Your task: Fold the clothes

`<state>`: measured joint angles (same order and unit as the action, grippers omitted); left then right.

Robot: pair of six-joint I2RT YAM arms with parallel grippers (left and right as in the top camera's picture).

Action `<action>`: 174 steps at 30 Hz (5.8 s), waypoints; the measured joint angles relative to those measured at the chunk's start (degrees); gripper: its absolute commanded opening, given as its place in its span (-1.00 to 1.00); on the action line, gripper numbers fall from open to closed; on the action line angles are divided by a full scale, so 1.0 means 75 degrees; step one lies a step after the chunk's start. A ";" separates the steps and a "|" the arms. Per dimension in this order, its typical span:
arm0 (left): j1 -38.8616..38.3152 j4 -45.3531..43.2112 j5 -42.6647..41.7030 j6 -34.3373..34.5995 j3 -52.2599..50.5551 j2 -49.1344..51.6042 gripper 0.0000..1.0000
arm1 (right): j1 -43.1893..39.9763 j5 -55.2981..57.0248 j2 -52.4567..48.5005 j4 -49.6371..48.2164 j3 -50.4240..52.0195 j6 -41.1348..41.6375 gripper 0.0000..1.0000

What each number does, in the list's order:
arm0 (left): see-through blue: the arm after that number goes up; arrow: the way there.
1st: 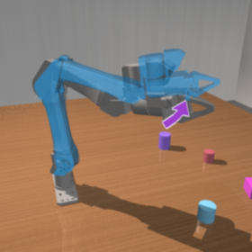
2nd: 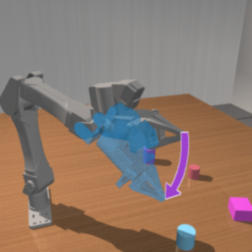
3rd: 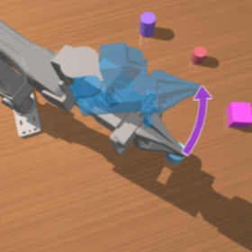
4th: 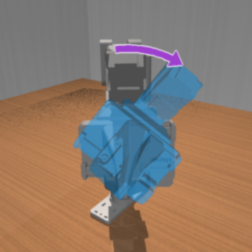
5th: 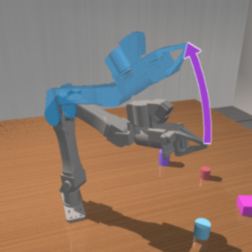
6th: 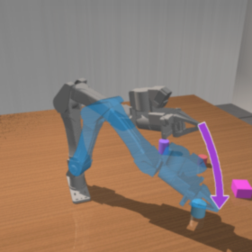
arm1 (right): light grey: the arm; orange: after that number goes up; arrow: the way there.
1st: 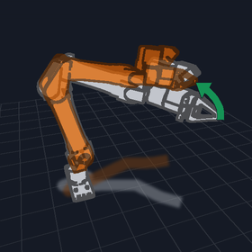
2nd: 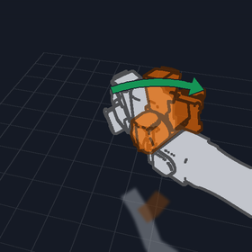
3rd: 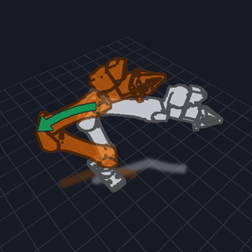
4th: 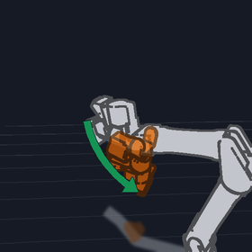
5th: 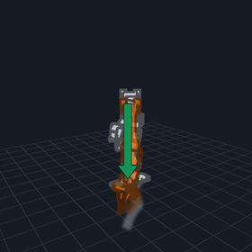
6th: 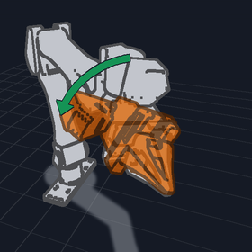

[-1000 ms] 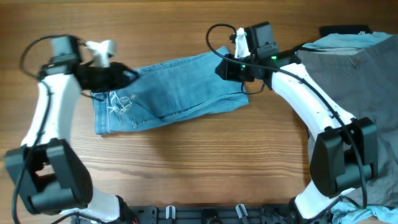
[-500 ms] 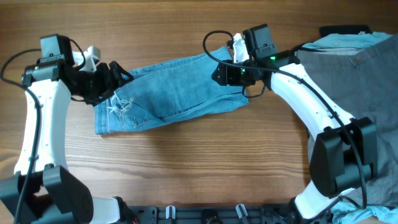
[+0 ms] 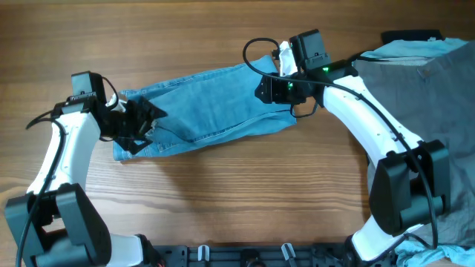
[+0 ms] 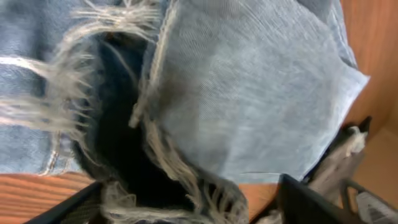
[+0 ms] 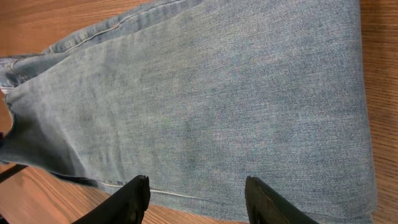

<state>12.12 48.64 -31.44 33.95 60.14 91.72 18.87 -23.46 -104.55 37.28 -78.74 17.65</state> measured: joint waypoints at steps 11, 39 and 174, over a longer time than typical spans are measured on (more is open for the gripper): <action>-0.0006 -0.0437 -0.0251 -0.0207 0.0047 0.0026 -0.92 | 0.0000 0.0140 0.0000 0.0000 0.0000 0.0000 0.05; -0.0525 0.1422 0.1408 -0.2696 0.2253 0.0513 -0.63 | -0.0064 -0.0545 -0.1559 -0.0720 0.0985 0.3611 -0.91; -0.1274 -0.5429 -0.0224 0.1475 0.0239 0.2285 0.09 | 0.1422 -0.0114 -0.0242 -0.0644 0.1046 0.2710 -0.90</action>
<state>2.57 7.92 -33.12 45.01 61.93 108.86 29.54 -24.32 -106.37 32.45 -70.89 37.98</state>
